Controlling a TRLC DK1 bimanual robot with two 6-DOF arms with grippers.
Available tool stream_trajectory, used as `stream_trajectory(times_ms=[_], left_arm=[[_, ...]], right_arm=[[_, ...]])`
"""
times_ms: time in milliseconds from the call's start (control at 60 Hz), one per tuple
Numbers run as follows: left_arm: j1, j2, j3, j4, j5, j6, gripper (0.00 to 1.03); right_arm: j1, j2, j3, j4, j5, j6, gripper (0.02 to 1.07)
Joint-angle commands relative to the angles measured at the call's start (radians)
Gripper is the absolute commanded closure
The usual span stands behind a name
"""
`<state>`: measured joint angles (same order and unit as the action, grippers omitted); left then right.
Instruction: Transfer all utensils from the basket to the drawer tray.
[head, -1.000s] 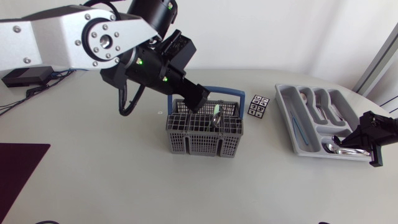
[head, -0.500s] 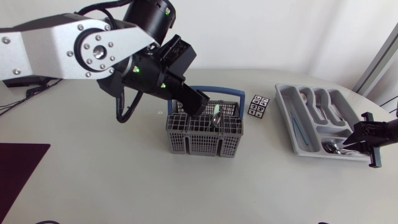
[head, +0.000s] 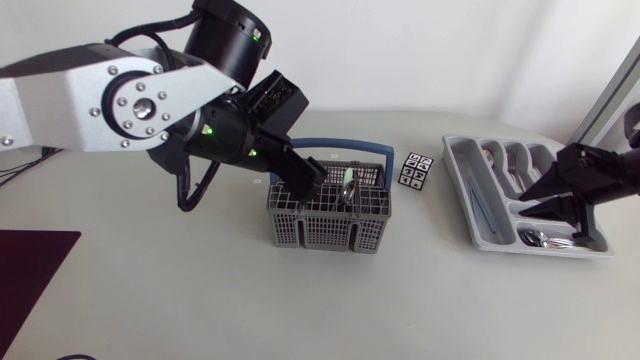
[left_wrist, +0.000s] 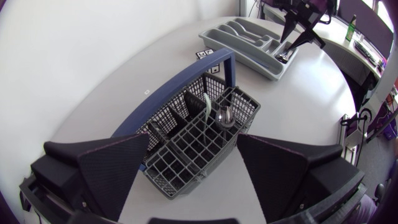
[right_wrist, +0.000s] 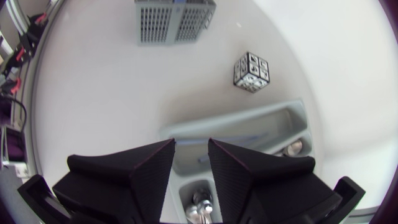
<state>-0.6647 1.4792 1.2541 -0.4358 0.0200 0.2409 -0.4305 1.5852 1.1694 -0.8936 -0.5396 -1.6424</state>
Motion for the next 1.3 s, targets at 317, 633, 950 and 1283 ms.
stream_trajectory(times_ms=[317, 633, 950, 1283], left_arm=[[-0.007, -0.106, -0.214, 0.175, -0.005, 0.067, 0.04], [0.002, -0.106, -0.285, 0.252, -0.009, 0.077, 0.04], [0.008, -0.108, -0.314, 0.305, -0.009, 0.072, 0.04], [0.008, -0.108, -0.323, 0.327, -0.011, 0.069, 0.04]], right_arm=[[0.533, -0.074, 0.035, 0.076, -0.013, 0.825, 0.63], [0.727, 0.068, 0.157, 0.137, -0.019, 1.248, 0.63], [0.780, 0.125, 0.156, 0.236, -0.010, 1.388, 0.64], [0.809, 0.127, 0.119, 0.295, 0.001, 1.451, 0.71]])
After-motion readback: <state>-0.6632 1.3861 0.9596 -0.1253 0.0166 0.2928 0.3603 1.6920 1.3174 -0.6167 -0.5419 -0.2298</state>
